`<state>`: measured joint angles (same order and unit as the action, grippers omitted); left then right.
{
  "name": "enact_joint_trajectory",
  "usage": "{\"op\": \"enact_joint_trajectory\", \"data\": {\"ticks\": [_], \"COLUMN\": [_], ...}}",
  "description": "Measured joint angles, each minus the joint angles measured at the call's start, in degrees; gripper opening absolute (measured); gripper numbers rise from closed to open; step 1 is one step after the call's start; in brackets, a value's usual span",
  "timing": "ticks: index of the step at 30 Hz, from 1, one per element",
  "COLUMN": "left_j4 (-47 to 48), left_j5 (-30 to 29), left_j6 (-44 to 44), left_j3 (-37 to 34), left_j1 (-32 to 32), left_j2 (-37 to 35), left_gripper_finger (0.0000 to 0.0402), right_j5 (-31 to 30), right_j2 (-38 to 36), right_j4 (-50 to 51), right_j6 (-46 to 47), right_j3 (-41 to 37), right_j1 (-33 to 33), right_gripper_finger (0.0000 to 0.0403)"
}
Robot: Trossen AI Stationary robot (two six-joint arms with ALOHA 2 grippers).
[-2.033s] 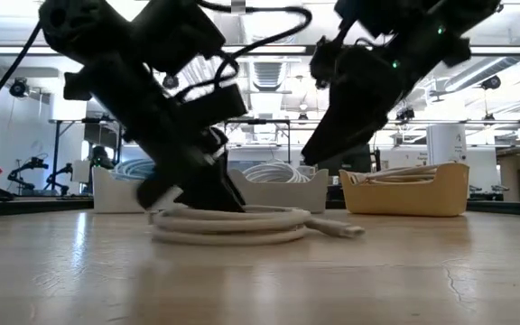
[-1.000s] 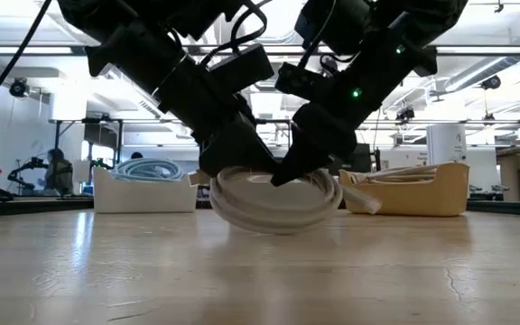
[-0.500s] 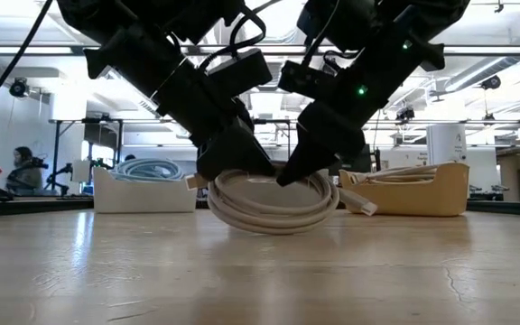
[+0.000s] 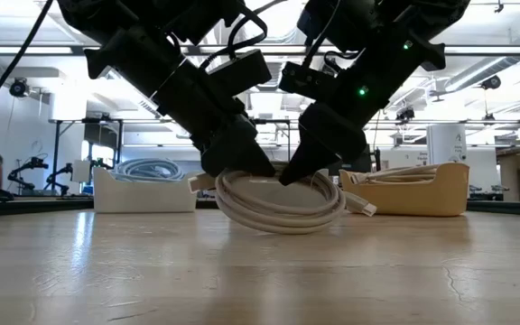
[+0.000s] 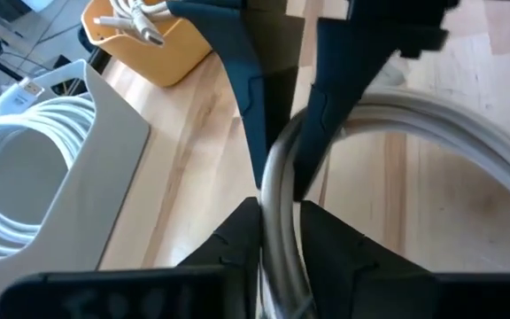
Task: Pick & Place USB Port
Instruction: Put the brown cable into the yellow bin
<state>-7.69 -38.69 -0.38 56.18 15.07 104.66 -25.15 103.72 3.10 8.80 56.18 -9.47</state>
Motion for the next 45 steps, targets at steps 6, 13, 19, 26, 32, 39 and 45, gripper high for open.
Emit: {"op": "enact_joint_trajectory", "data": {"ticks": [6,13,19,26,32,39,45], "left_j4": [0.6,0.3,0.2,0.5,1.2,1.3,1.3], "left_j5": [-1.1,-11.1,-13.1,-13.3,-13.3,-13.0,-13.0], "left_j6": [-0.2,2.3,2.3,1.6,1.2,0.7,0.6], "left_j3": [0.7,3.5,6.4,6.5,6.4,6.4,6.4], "left_j1": [0.0,0.2,0.0,-0.4,-0.5,-0.5,-0.8], "left_j2": [0.1,0.1,0.1,0.1,0.1,0.1,0.1], "left_gripper_finger": [0.0116,0.0162,0.0172,0.0172,0.0172,0.0172,0.0172], "right_j5": [-0.8,-6.9,-16.3,-26.2,-28.3,-29.0,-30.0], "right_j2": [0.0,-2.0,-9.4,-22.6,-31.1,-34.8,-34.5], "right_j4": [1.2,10.3,23.5,40.2,43.8,43.6,42.0], "right_j6": [1.3,4.3,7.7,15.6,18.9,20.6,21.4], "right_j3": [-0.2,-0.1,-0.1,-0.3,-5.2,-14.0,-20.4], "right_j1": [0.1,0.6,1.0,3.3,8.0,15.4,20.8], "right_gripper_finger": [0.0037,0.0047,0.0037,0.0039,0.0039,0.0039,0.0042]}}
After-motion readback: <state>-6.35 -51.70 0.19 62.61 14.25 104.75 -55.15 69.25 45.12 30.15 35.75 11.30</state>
